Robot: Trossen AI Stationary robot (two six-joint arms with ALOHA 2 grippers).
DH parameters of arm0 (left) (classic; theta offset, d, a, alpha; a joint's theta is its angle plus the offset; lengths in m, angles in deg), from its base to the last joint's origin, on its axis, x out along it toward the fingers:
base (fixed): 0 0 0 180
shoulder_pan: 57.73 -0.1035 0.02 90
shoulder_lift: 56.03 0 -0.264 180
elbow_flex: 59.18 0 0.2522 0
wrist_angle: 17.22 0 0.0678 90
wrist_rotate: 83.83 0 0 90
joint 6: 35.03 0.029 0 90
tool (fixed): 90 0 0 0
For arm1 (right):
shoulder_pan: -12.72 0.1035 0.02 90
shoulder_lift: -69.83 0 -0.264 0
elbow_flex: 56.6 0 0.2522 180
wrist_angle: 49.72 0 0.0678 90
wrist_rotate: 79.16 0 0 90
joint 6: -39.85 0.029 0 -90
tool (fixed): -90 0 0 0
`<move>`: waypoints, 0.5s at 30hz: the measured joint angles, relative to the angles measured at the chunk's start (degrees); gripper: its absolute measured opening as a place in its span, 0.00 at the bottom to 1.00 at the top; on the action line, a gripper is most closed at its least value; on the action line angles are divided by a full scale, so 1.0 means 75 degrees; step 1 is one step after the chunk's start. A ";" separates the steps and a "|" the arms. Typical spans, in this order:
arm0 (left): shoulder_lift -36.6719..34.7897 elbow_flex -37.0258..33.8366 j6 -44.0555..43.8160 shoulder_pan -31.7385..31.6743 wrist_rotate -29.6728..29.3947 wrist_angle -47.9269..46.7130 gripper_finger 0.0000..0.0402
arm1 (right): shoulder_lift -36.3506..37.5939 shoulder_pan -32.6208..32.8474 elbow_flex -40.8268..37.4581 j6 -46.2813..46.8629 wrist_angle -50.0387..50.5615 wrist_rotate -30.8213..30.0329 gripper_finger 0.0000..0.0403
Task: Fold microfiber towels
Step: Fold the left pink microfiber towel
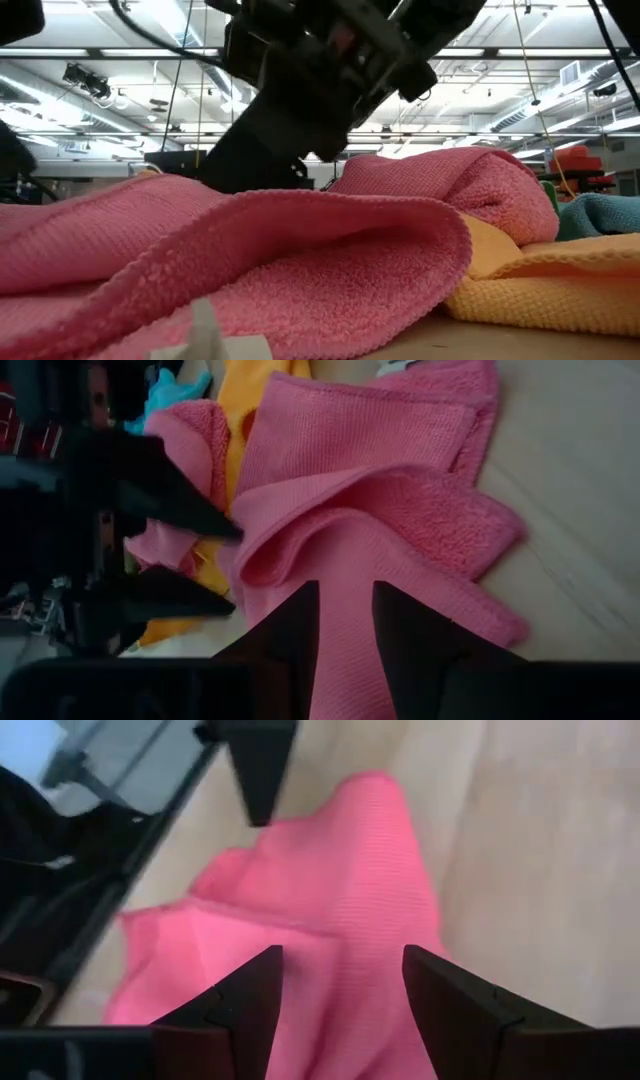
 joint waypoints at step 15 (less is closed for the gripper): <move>-0.0015 0.0000 0.0029 -0.0084 0.0000 -0.0058 0.23 | -0.0203 0.0308 0.0020 -0.0225 -0.0119 0.0152 0.54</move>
